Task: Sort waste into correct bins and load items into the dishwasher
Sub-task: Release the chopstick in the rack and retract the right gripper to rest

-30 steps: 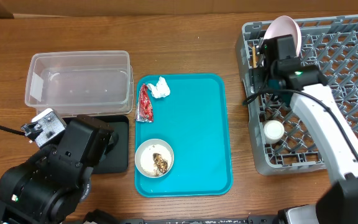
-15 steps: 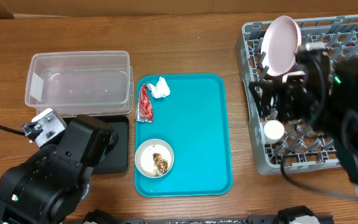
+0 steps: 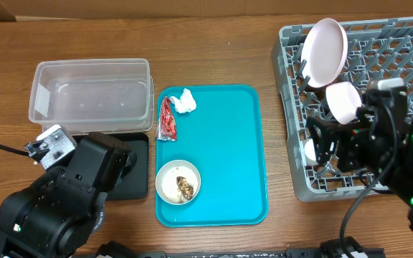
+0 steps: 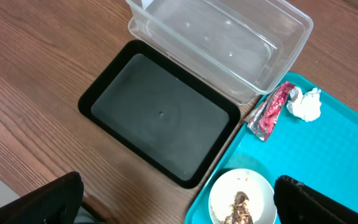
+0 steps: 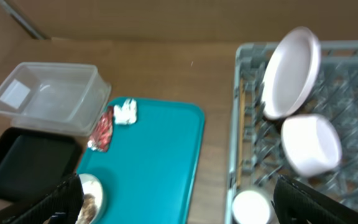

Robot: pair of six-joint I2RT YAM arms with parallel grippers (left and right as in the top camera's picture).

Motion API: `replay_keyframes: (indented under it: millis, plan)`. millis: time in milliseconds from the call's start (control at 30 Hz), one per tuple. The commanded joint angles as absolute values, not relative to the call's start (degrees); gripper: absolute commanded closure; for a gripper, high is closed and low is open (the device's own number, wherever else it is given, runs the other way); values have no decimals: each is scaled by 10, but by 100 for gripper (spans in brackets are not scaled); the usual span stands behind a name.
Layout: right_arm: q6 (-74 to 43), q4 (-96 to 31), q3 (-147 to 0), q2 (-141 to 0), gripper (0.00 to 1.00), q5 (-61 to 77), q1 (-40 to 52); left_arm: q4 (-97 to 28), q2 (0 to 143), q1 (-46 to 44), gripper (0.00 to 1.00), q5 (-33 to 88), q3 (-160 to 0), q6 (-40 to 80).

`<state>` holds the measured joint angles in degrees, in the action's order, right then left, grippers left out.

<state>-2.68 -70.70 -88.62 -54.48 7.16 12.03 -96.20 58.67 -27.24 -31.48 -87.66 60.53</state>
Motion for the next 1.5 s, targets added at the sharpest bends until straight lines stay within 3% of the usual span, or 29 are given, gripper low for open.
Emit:
replay_keyframes:
  millis: [0,433,767,1033,1467]
  plan:
    - [9,-674,-860,-510,0,53,109,-962,588,-269,0,-314,-882,618]
    - [9,-387,-450,-268,0,91,75,-962,588,-269,0,-314,-882,618]
    - [9,-174,-230,-127,0,91,36,-962,588,-269,0,-314,-882,618]
    - [9,-70,-99,-56,0,91,36,-962,588,-269,0,-315,-882,618]
    - [9,26,-4,-1,0,90,29,-962,588,-269,0,-314,-882,618]
